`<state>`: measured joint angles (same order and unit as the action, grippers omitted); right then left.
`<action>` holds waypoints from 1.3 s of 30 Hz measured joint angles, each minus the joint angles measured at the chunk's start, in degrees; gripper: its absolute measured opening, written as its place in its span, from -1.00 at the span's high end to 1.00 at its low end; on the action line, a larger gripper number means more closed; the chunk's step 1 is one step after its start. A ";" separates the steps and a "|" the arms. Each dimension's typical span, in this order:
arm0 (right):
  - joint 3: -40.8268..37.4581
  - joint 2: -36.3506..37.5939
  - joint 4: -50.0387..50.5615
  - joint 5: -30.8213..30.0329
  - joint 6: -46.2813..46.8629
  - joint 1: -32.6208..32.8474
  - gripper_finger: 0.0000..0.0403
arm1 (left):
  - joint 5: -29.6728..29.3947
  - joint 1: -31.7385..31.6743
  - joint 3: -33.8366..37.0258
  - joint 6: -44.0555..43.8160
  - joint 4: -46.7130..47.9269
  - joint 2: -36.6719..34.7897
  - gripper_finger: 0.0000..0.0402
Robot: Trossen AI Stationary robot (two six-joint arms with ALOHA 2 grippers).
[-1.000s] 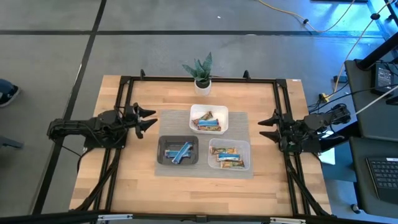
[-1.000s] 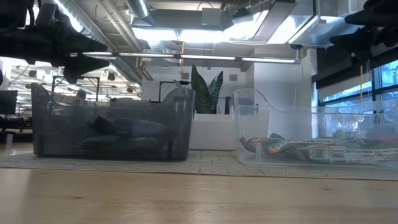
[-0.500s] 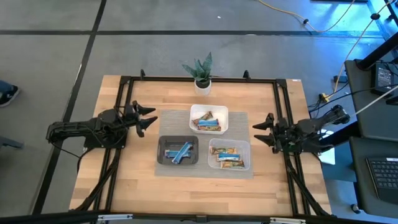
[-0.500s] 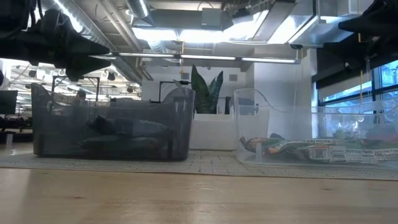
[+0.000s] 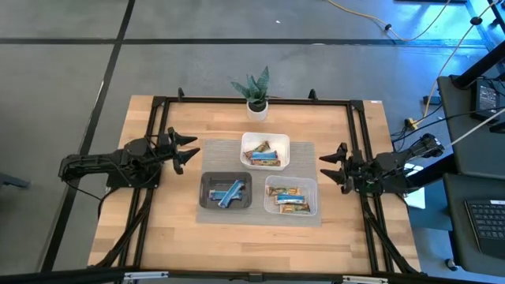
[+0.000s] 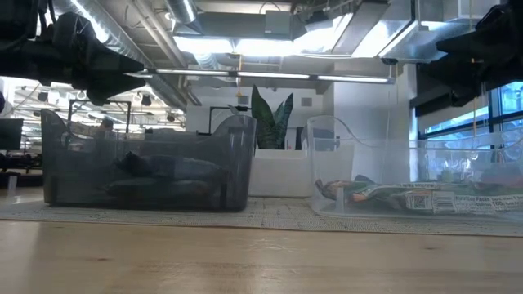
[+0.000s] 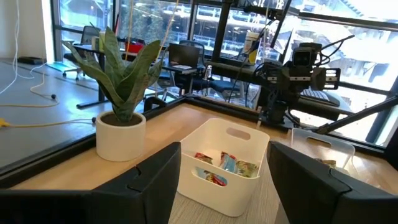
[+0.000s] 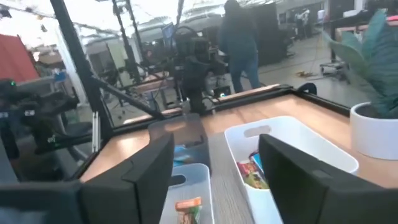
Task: Pick and place Granola Bars by type
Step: Return to Home Position
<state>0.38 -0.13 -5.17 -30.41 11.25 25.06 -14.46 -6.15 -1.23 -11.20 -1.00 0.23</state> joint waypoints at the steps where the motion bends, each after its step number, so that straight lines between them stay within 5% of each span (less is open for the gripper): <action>1: 0.00 -0.01 0.24 0.03 -0.63 0.00 -0.18 | 0.00 0.00 0.00 0.00 -0.02 0.00 -0.15; 10: 0.00 -0.01 0.21 1.18 -5.59 0.00 -0.18 | 0.00 0.00 0.00 0.00 -0.06 0.00 -0.15; 20: 0.00 -0.08 2.02 19.80 -13.54 0.02 -0.18 | 0.00 0.00 0.00 -0.02 -0.06 0.00 -0.15; 39: 0.00 -0.17 2.01 20.48 -11.55 0.02 -0.18 | 0.00 0.00 0.00 -0.02 -0.06 0.02 -0.15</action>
<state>0.38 -0.30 -3.16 -9.93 -0.30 25.08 -14.46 -6.15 -1.23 -11.22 -1.06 0.25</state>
